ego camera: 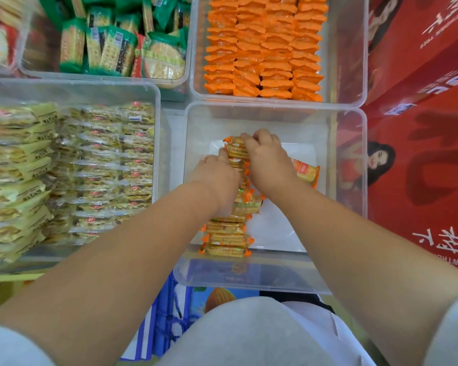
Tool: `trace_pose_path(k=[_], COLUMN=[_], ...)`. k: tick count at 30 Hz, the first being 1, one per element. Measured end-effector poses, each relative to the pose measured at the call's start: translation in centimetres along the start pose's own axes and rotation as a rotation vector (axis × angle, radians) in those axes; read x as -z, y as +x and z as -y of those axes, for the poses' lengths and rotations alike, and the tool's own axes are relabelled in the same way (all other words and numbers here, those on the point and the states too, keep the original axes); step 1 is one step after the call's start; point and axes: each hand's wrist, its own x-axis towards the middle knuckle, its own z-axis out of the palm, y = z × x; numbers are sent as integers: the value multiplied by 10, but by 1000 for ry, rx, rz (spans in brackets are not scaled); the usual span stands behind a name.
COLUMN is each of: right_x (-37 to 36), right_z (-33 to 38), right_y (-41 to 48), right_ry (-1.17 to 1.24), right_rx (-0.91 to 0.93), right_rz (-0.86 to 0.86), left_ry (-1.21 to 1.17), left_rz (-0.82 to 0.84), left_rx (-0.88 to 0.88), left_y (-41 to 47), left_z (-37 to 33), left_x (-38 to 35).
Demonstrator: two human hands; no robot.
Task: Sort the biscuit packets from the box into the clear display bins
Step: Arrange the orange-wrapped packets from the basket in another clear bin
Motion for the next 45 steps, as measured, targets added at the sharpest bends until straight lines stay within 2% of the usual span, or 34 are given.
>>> trace_pose_path(k=[4,9,12,15,18,21,27,30,34,37,40,42,43,45], right_x=[-7,-6,-4,-1,2,4,9,12,17,19,13,9,7,2], right_z=[-10,-15,-12,-12,-8,0,28,42,45,33,11,-8,-18,-36], right_y=[-6,-5,-7,-14,-20,-20,-15,-11,-11,-16,-24,-34,-39,-49], right_ry=[262,280,382,541,688,809,986,1013,1007,981,622,400,302,120], right_rx=[2,21,-14,-124,-341,-437,-436,-360,-321,-263,-211,-237,-264,-305], right_rz=[-41,-57,-35,-143,-270,-191,-106,-19,99,46,-212,-303,-278,-109], left_ry=[-93,-10,-34,-86,-120,-152,-214,-193,-195,-182,-188,-222,-264,-416], left_rz=[-59,-164,-99,-24,-8,-28,-12,20,54,68,70,35,-13,-157], left_rx=[26,-6,-9,15,19,34,9,9,2,-10,-4,-3,-9,-13], left_y=[-9,-4,1,5,6,-1,-25,-28,-28,-27,-29,-37,-43,-58], left_z=[-1,-6,-3,2,2,0,-9,-11,-9,-10,-10,-9,-9,-7], left_x=[-10,-22,-22,-20,-20,-23,-39,-44,-45,-44,-41,-37,-36,-36])
